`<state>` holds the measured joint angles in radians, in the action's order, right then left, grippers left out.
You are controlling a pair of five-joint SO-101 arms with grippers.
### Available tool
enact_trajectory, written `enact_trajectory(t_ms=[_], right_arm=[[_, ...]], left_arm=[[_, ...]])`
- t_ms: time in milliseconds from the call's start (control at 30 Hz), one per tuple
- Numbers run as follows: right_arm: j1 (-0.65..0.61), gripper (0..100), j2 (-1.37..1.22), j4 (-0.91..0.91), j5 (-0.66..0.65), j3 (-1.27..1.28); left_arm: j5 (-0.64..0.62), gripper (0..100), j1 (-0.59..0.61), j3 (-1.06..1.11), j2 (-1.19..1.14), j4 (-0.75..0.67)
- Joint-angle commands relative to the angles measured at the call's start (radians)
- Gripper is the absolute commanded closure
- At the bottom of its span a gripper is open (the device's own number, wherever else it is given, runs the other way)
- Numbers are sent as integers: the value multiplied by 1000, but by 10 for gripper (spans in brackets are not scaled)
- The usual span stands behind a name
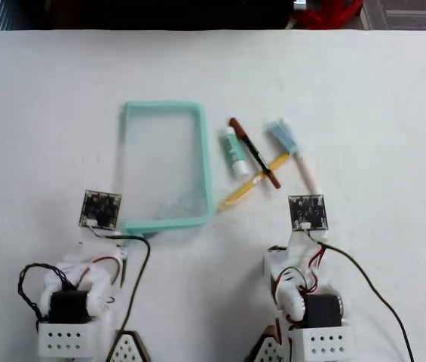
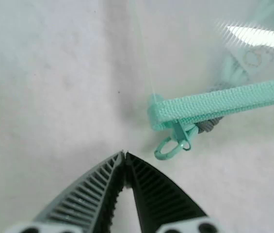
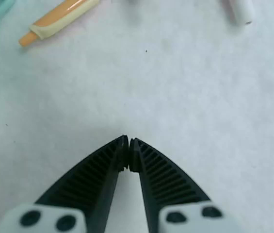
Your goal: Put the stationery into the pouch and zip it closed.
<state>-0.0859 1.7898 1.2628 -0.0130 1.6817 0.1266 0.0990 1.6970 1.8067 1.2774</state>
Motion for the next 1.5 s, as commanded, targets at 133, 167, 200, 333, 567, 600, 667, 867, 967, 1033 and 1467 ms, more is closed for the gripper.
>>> enact_trajectory(t_ms=[133, 167, 200, 333, 567, 600, 667, 867, 967, 1033, 1467], right_arm=[[-1, 981, 13, 7, 8, 9], [-1, 981, 13, 7, 8, 9], [-1, 981, 13, 7, 8, 9], [-1, 981, 13, 7, 8, 9], [1, 981, 13, 7, 8, 9], [1, 981, 13, 7, 8, 9], [-1, 981, 13, 7, 8, 9], [-1, 981, 13, 7, 8, 9], [-1, 981, 13, 7, 8, 9], [-1, 981, 13, 7, 8, 9], [-1, 981, 13, 7, 8, 9]], left_arm=[[-9, 976, 2, -5, 8, 6], [-9, 976, 2, -5, 8, 6], [-8, 976, 2, -5, 8, 6], [-6, 976, 1, -5, 8, 6], [133, 947, -147, -6, 10, -84], [238, 919, -156, -17, 12, -92], [420, 866, -104, -64, 12, -117], [565, 799, -25, -146, 12, -164], [568, 863, -21, -204, 12, -83], [572, 863, -18, -262, 12, -48], [381, 813, 30, -508, 8, -149]])
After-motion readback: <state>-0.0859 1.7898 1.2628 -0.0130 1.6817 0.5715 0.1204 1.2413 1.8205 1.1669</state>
